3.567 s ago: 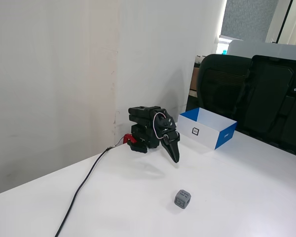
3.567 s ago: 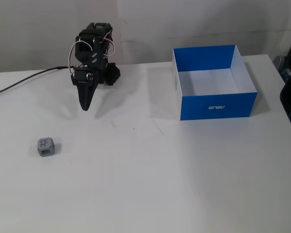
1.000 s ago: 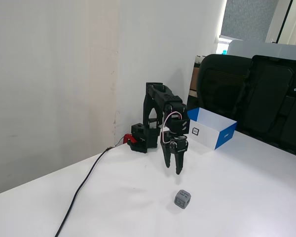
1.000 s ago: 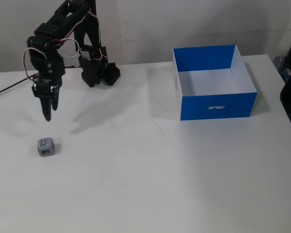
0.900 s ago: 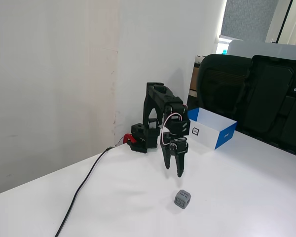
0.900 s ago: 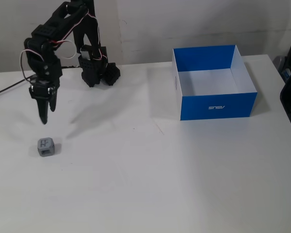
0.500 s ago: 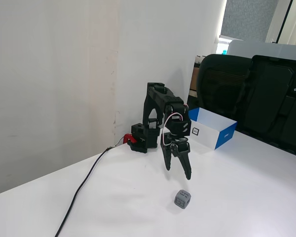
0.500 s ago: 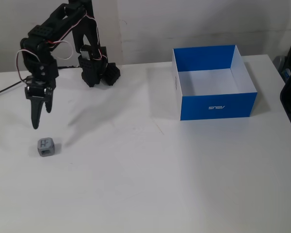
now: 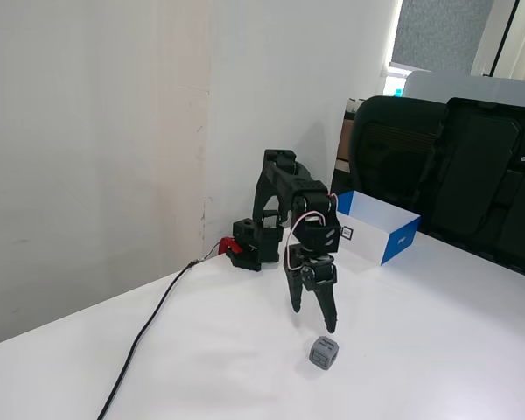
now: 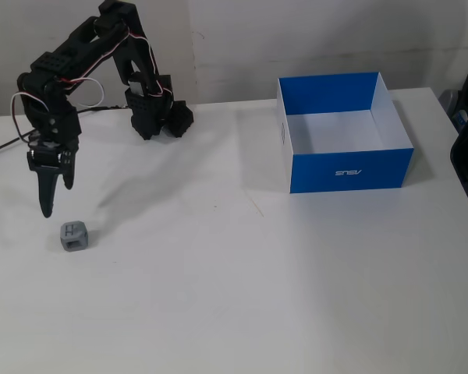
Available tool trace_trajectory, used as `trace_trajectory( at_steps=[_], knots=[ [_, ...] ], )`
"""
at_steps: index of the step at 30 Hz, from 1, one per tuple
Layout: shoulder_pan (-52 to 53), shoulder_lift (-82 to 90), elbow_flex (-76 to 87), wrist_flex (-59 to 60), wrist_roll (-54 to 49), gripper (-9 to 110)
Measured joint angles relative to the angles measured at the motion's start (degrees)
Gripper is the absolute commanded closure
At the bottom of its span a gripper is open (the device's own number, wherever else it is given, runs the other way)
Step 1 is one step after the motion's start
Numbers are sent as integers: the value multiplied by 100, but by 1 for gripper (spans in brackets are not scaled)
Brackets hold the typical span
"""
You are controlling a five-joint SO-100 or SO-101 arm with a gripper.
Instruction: Grasp the gray block and put it in the box.
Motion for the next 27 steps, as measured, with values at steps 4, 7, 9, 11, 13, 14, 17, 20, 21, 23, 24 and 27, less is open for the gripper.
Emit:
trace_trajectory(
  at_steps=[4,7,9,11,13,14,17,20,21,23,24,27],
  knots=[
    [18,-229,-220,0,-26,62],
    [105,-378,-378,0,-62,62],
    [202,-519,-483,0,-70,63],
    [299,-677,-563,0,-70,63],
    [404,-809,-589,0,-70,63],
    [457,-870,-598,0,-70,63],
    [598,-1002,-598,0,-70,63],
    [703,-1090,-598,0,-70,63],
    [738,-1107,-606,0,-70,63],
    [756,-1160,-712,0,-70,63],
    [756,-1204,-800,0,-70,63],
    [747,-1406,-1011,70,-70,63]
  ],
)
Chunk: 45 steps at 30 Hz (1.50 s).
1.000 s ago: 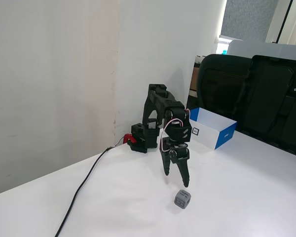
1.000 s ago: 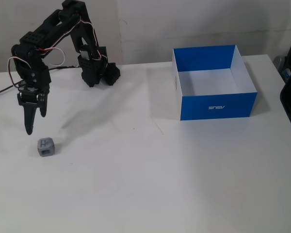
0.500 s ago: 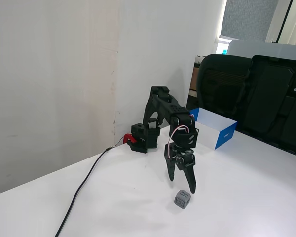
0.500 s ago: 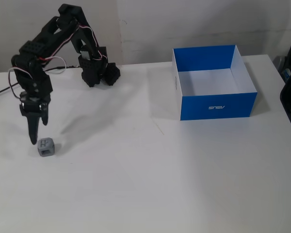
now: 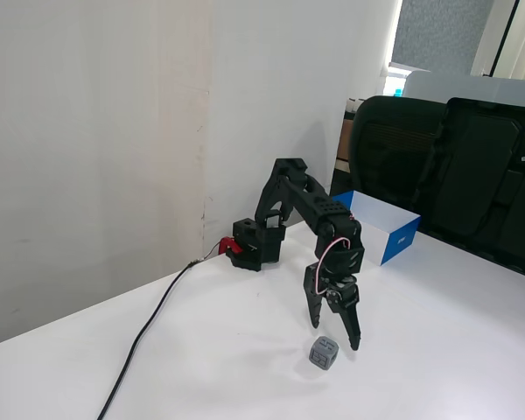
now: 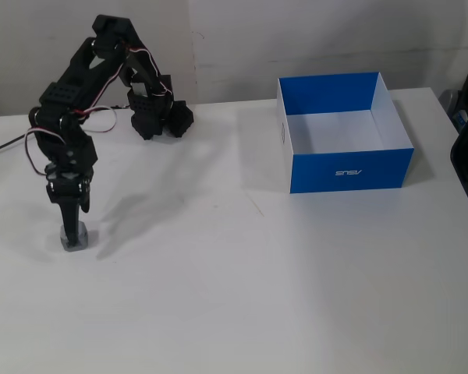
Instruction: Grasp the gray block and put it in the box.
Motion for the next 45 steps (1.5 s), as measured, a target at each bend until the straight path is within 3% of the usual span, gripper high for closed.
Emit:
trace_trajectory(
  at_steps=[34,40,45],
  knots=[
    [-352,-1072,-879,246,-9,67],
    [-352,-1266,-1046,246,-9,92],
    [-352,-1406,-1274,378,-9,101]
  ],
)
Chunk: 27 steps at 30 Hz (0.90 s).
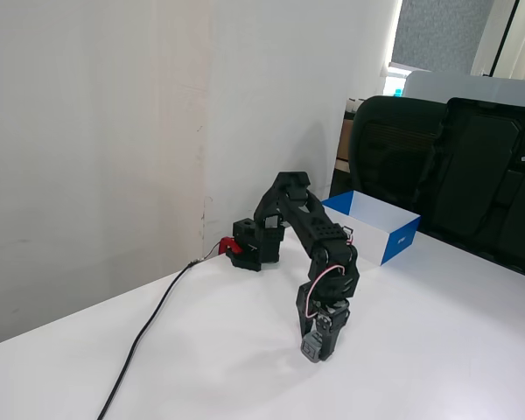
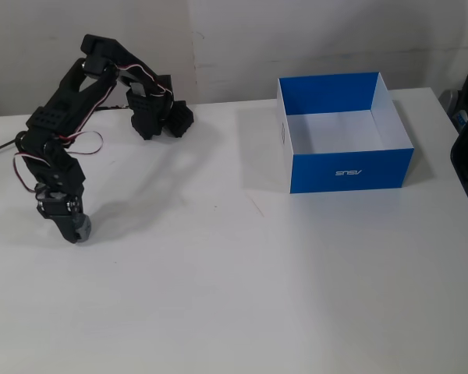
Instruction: Grasp the gray block and put it in the box.
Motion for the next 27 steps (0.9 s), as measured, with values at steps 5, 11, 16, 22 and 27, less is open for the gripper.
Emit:
trace_trajectory(
  at_steps=[5,11,16,22,27],
  knots=[
    [0,-53,-105,105,0,101],
    [0,-53,-105,422,0,101],
    [0,-53,-105,747,0,101],
    [0,123,-105,967,0,101],
    [0,615,44,1037,0,101]
  ],
)
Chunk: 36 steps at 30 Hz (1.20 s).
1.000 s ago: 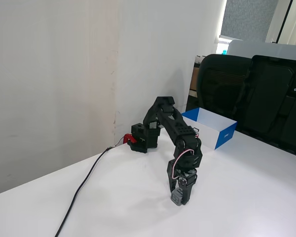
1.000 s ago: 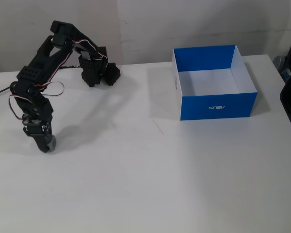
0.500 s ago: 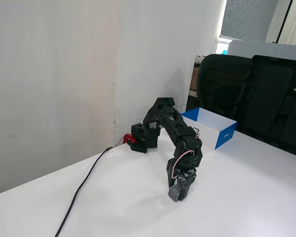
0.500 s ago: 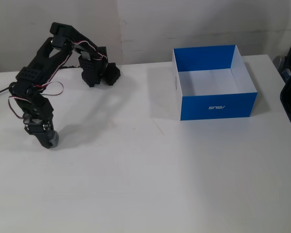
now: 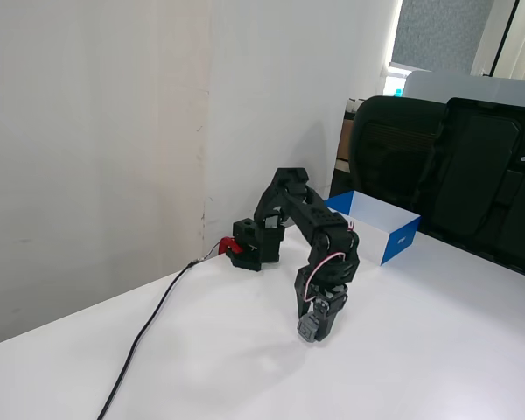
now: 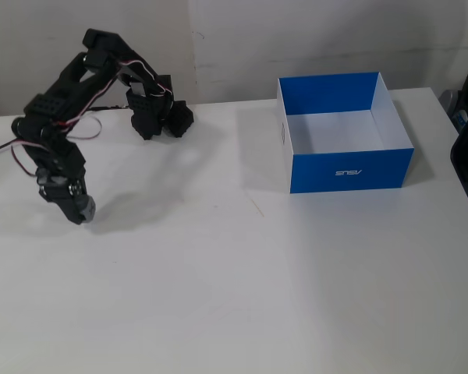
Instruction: Grasp the gray block and put it in the box.
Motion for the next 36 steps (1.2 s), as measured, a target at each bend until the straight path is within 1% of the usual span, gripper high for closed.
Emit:
trace_trajectory(
  at_steps=[15,24,31,36],
  knots=[
    [659,2364,1960,-149,9,101],
    [1380,3885,2988,-290,9,101],
    [2030,4966,3911,-729,9,101],
    [2575,5502,4245,-923,88,101]
  ],
)
